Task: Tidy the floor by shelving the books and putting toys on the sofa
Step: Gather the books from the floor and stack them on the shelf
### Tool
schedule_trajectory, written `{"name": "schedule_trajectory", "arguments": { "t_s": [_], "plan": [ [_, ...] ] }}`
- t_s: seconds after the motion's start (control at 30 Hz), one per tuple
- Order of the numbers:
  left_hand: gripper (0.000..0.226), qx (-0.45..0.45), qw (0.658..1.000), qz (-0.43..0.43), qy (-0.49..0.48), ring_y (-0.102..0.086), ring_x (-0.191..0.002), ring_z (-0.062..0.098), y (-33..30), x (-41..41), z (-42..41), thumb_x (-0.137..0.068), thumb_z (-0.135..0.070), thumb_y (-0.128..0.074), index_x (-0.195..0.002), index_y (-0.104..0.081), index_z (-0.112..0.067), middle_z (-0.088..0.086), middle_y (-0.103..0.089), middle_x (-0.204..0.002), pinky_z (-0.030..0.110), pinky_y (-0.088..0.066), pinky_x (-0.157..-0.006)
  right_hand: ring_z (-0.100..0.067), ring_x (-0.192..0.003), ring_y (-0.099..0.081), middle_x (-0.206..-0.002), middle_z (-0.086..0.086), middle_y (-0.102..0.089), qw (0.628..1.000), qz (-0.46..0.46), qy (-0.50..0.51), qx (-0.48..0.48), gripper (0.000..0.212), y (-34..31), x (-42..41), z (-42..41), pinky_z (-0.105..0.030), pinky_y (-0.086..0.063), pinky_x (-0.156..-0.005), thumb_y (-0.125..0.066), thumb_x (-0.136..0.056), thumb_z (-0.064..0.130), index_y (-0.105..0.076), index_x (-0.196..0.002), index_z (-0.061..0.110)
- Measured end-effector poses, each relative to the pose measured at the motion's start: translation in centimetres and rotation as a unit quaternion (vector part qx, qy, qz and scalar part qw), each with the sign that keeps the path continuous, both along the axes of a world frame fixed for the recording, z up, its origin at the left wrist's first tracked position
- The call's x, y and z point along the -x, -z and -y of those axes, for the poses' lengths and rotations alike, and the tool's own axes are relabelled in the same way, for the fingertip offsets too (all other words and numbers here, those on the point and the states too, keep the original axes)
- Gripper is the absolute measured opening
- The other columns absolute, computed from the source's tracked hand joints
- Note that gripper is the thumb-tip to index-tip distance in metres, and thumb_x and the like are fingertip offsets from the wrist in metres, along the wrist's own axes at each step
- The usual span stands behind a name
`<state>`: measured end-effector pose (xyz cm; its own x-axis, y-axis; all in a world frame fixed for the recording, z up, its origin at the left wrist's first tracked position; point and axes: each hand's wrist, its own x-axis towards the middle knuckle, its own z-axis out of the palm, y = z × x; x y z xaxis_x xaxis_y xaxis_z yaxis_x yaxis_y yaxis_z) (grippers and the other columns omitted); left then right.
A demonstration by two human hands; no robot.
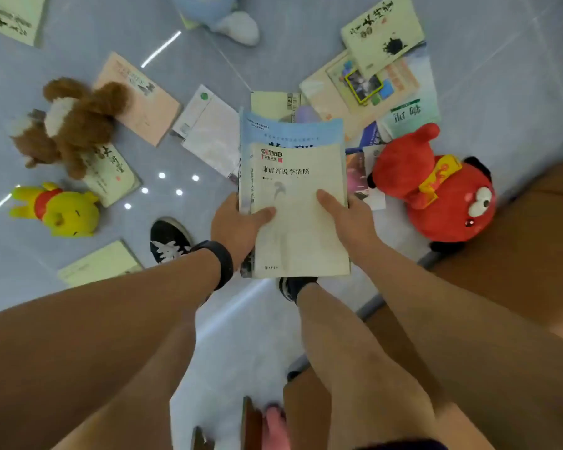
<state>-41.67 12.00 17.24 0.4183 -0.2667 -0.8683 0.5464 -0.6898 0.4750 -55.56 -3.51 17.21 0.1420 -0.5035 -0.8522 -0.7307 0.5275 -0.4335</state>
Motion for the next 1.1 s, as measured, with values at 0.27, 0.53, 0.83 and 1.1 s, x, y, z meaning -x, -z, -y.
{"name": "schedule_trajectory", "arguments": {
  "t_s": [0.27,0.53,0.83,1.1],
  "plan": [
    [0.03,0.066,0.982,-0.048,0.168,-0.074,-0.094,0.013,-29.7,0.6,0.3,-0.089,-0.022,-0.075,-0.117,-0.066,-0.027,-0.009,-0.075,-0.108,0.031,-0.059,-0.075,-0.013,-0.088,-0.073,-0.103,0.005,-0.076,0.989,-0.021,0.143,0.009,0.039,-30.3,5.8,-5.9,-0.032,-0.059,-0.079,-0.071,-0.088,0.054,-0.07,-0.109,0.022],
    [0.036,0.164,0.906,-0.053,0.387,-0.072,-0.102,0.014,-44.8,1.9,-2.8,-0.089,-0.029,-0.076,-0.123,-0.066,-0.027,-0.01,-0.074,-0.115,0.04,-0.057,-0.091,0.0,-0.067,-0.071,-0.092,0.008,-0.073,0.923,0.047,0.366,0.111,0.019,-49.7,10.1,-17.9,-0.015,-0.052,-0.054,-0.068,-0.096,0.029,-0.068,-0.109,0.015],
    [0.029,0.194,0.773,-0.053,0.601,-0.074,-0.09,0.013,-53.3,9.4,-9.0,-0.086,-0.016,-0.079,-0.112,-0.069,-0.024,-0.008,-0.076,-0.103,0.029,-0.058,-0.075,-0.011,-0.084,-0.072,-0.103,0.004,-0.075,0.76,0.021,0.625,0.179,0.021,-55.8,13.0,-36.7,-0.02,-0.052,-0.06,-0.067,-0.095,0.035,-0.067,-0.108,0.019],
    [0.03,0.197,0.643,-0.087,0.734,-0.074,-0.096,0.016,-54.4,18.2,-20.4,-0.089,-0.021,-0.076,-0.117,-0.068,-0.023,-0.006,-0.076,-0.109,0.037,-0.061,-0.083,-0.021,-0.09,-0.074,-0.102,0.001,-0.076,0.631,0.023,0.744,0.218,0.024,-56.9,17.4,-53.8,-0.045,-0.061,-0.084,-0.07,-0.092,0.036,-0.068,-0.109,0.02]
  ]
}}
